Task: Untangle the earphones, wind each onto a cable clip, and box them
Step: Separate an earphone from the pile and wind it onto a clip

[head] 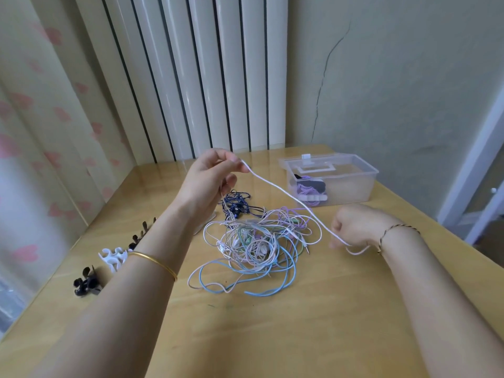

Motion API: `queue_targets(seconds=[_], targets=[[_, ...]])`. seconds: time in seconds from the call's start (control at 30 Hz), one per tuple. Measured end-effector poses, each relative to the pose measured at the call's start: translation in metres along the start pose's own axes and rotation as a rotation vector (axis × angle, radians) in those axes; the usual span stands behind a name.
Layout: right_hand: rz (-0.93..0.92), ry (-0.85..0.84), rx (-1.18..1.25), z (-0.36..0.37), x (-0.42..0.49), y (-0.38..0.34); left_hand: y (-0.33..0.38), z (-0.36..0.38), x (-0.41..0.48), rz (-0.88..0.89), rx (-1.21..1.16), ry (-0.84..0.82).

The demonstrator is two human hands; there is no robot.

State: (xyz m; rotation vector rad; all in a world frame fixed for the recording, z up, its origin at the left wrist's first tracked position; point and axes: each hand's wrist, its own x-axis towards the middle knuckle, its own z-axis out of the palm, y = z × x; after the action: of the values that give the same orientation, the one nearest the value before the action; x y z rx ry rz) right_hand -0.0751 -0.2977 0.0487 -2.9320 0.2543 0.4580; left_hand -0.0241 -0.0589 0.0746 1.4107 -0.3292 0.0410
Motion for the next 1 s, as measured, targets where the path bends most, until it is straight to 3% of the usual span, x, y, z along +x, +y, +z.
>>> queue_targets(seconds=[0.1, 0.2, 0.3, 0.37, 0.47, 0.53, 0.7, 0.8, 0.93, 1.0], targets=[[-0.121, -0.019, 0.041, -0.005, -0.008, -0.003, 0.002, 0.012, -0.002, 0.032, 0.103, -0.111], [-0.202, 0.270, 0.092, -0.014, -0.005, -0.013, 0.004, 0.022, -0.004, 0.085, 0.225, -0.205], [-0.385, 0.565, 0.625, -0.024, -0.012, -0.036, 0.005, 0.029, -0.005, 0.097, 0.288, -0.252], [-0.533, 0.516, 0.847, -0.029, -0.020, -0.054, 0.005, 0.032, -0.005, 0.110, 0.308, -0.258], [-0.619, 0.391, 0.715, -0.024, -0.018, -0.066, 0.005, 0.031, -0.005, 0.148, 0.345, -0.221], [-0.636, 0.373, 0.829, -0.019, -0.013, -0.069, 0.003, 0.029, -0.005, 0.153, 0.345, -0.204], [-0.642, 0.566, 1.065, -0.010, -0.008, -0.077, -0.006, 0.026, -0.005, 0.086, 0.206, -0.265], [-0.609, 0.558, 1.385, -0.016, -0.010, -0.078, -0.018, 0.018, -0.007, 0.061, 0.194, -0.288], [-0.690, 0.307, 1.934, -0.031, -0.020, -0.078, -0.039, 0.006, -0.008, 0.024, 0.501, -0.266], [-0.641, 0.307, 1.955, -0.035, -0.021, -0.078, -0.049, 0.000, -0.005, 0.024, 0.812, -0.304]])
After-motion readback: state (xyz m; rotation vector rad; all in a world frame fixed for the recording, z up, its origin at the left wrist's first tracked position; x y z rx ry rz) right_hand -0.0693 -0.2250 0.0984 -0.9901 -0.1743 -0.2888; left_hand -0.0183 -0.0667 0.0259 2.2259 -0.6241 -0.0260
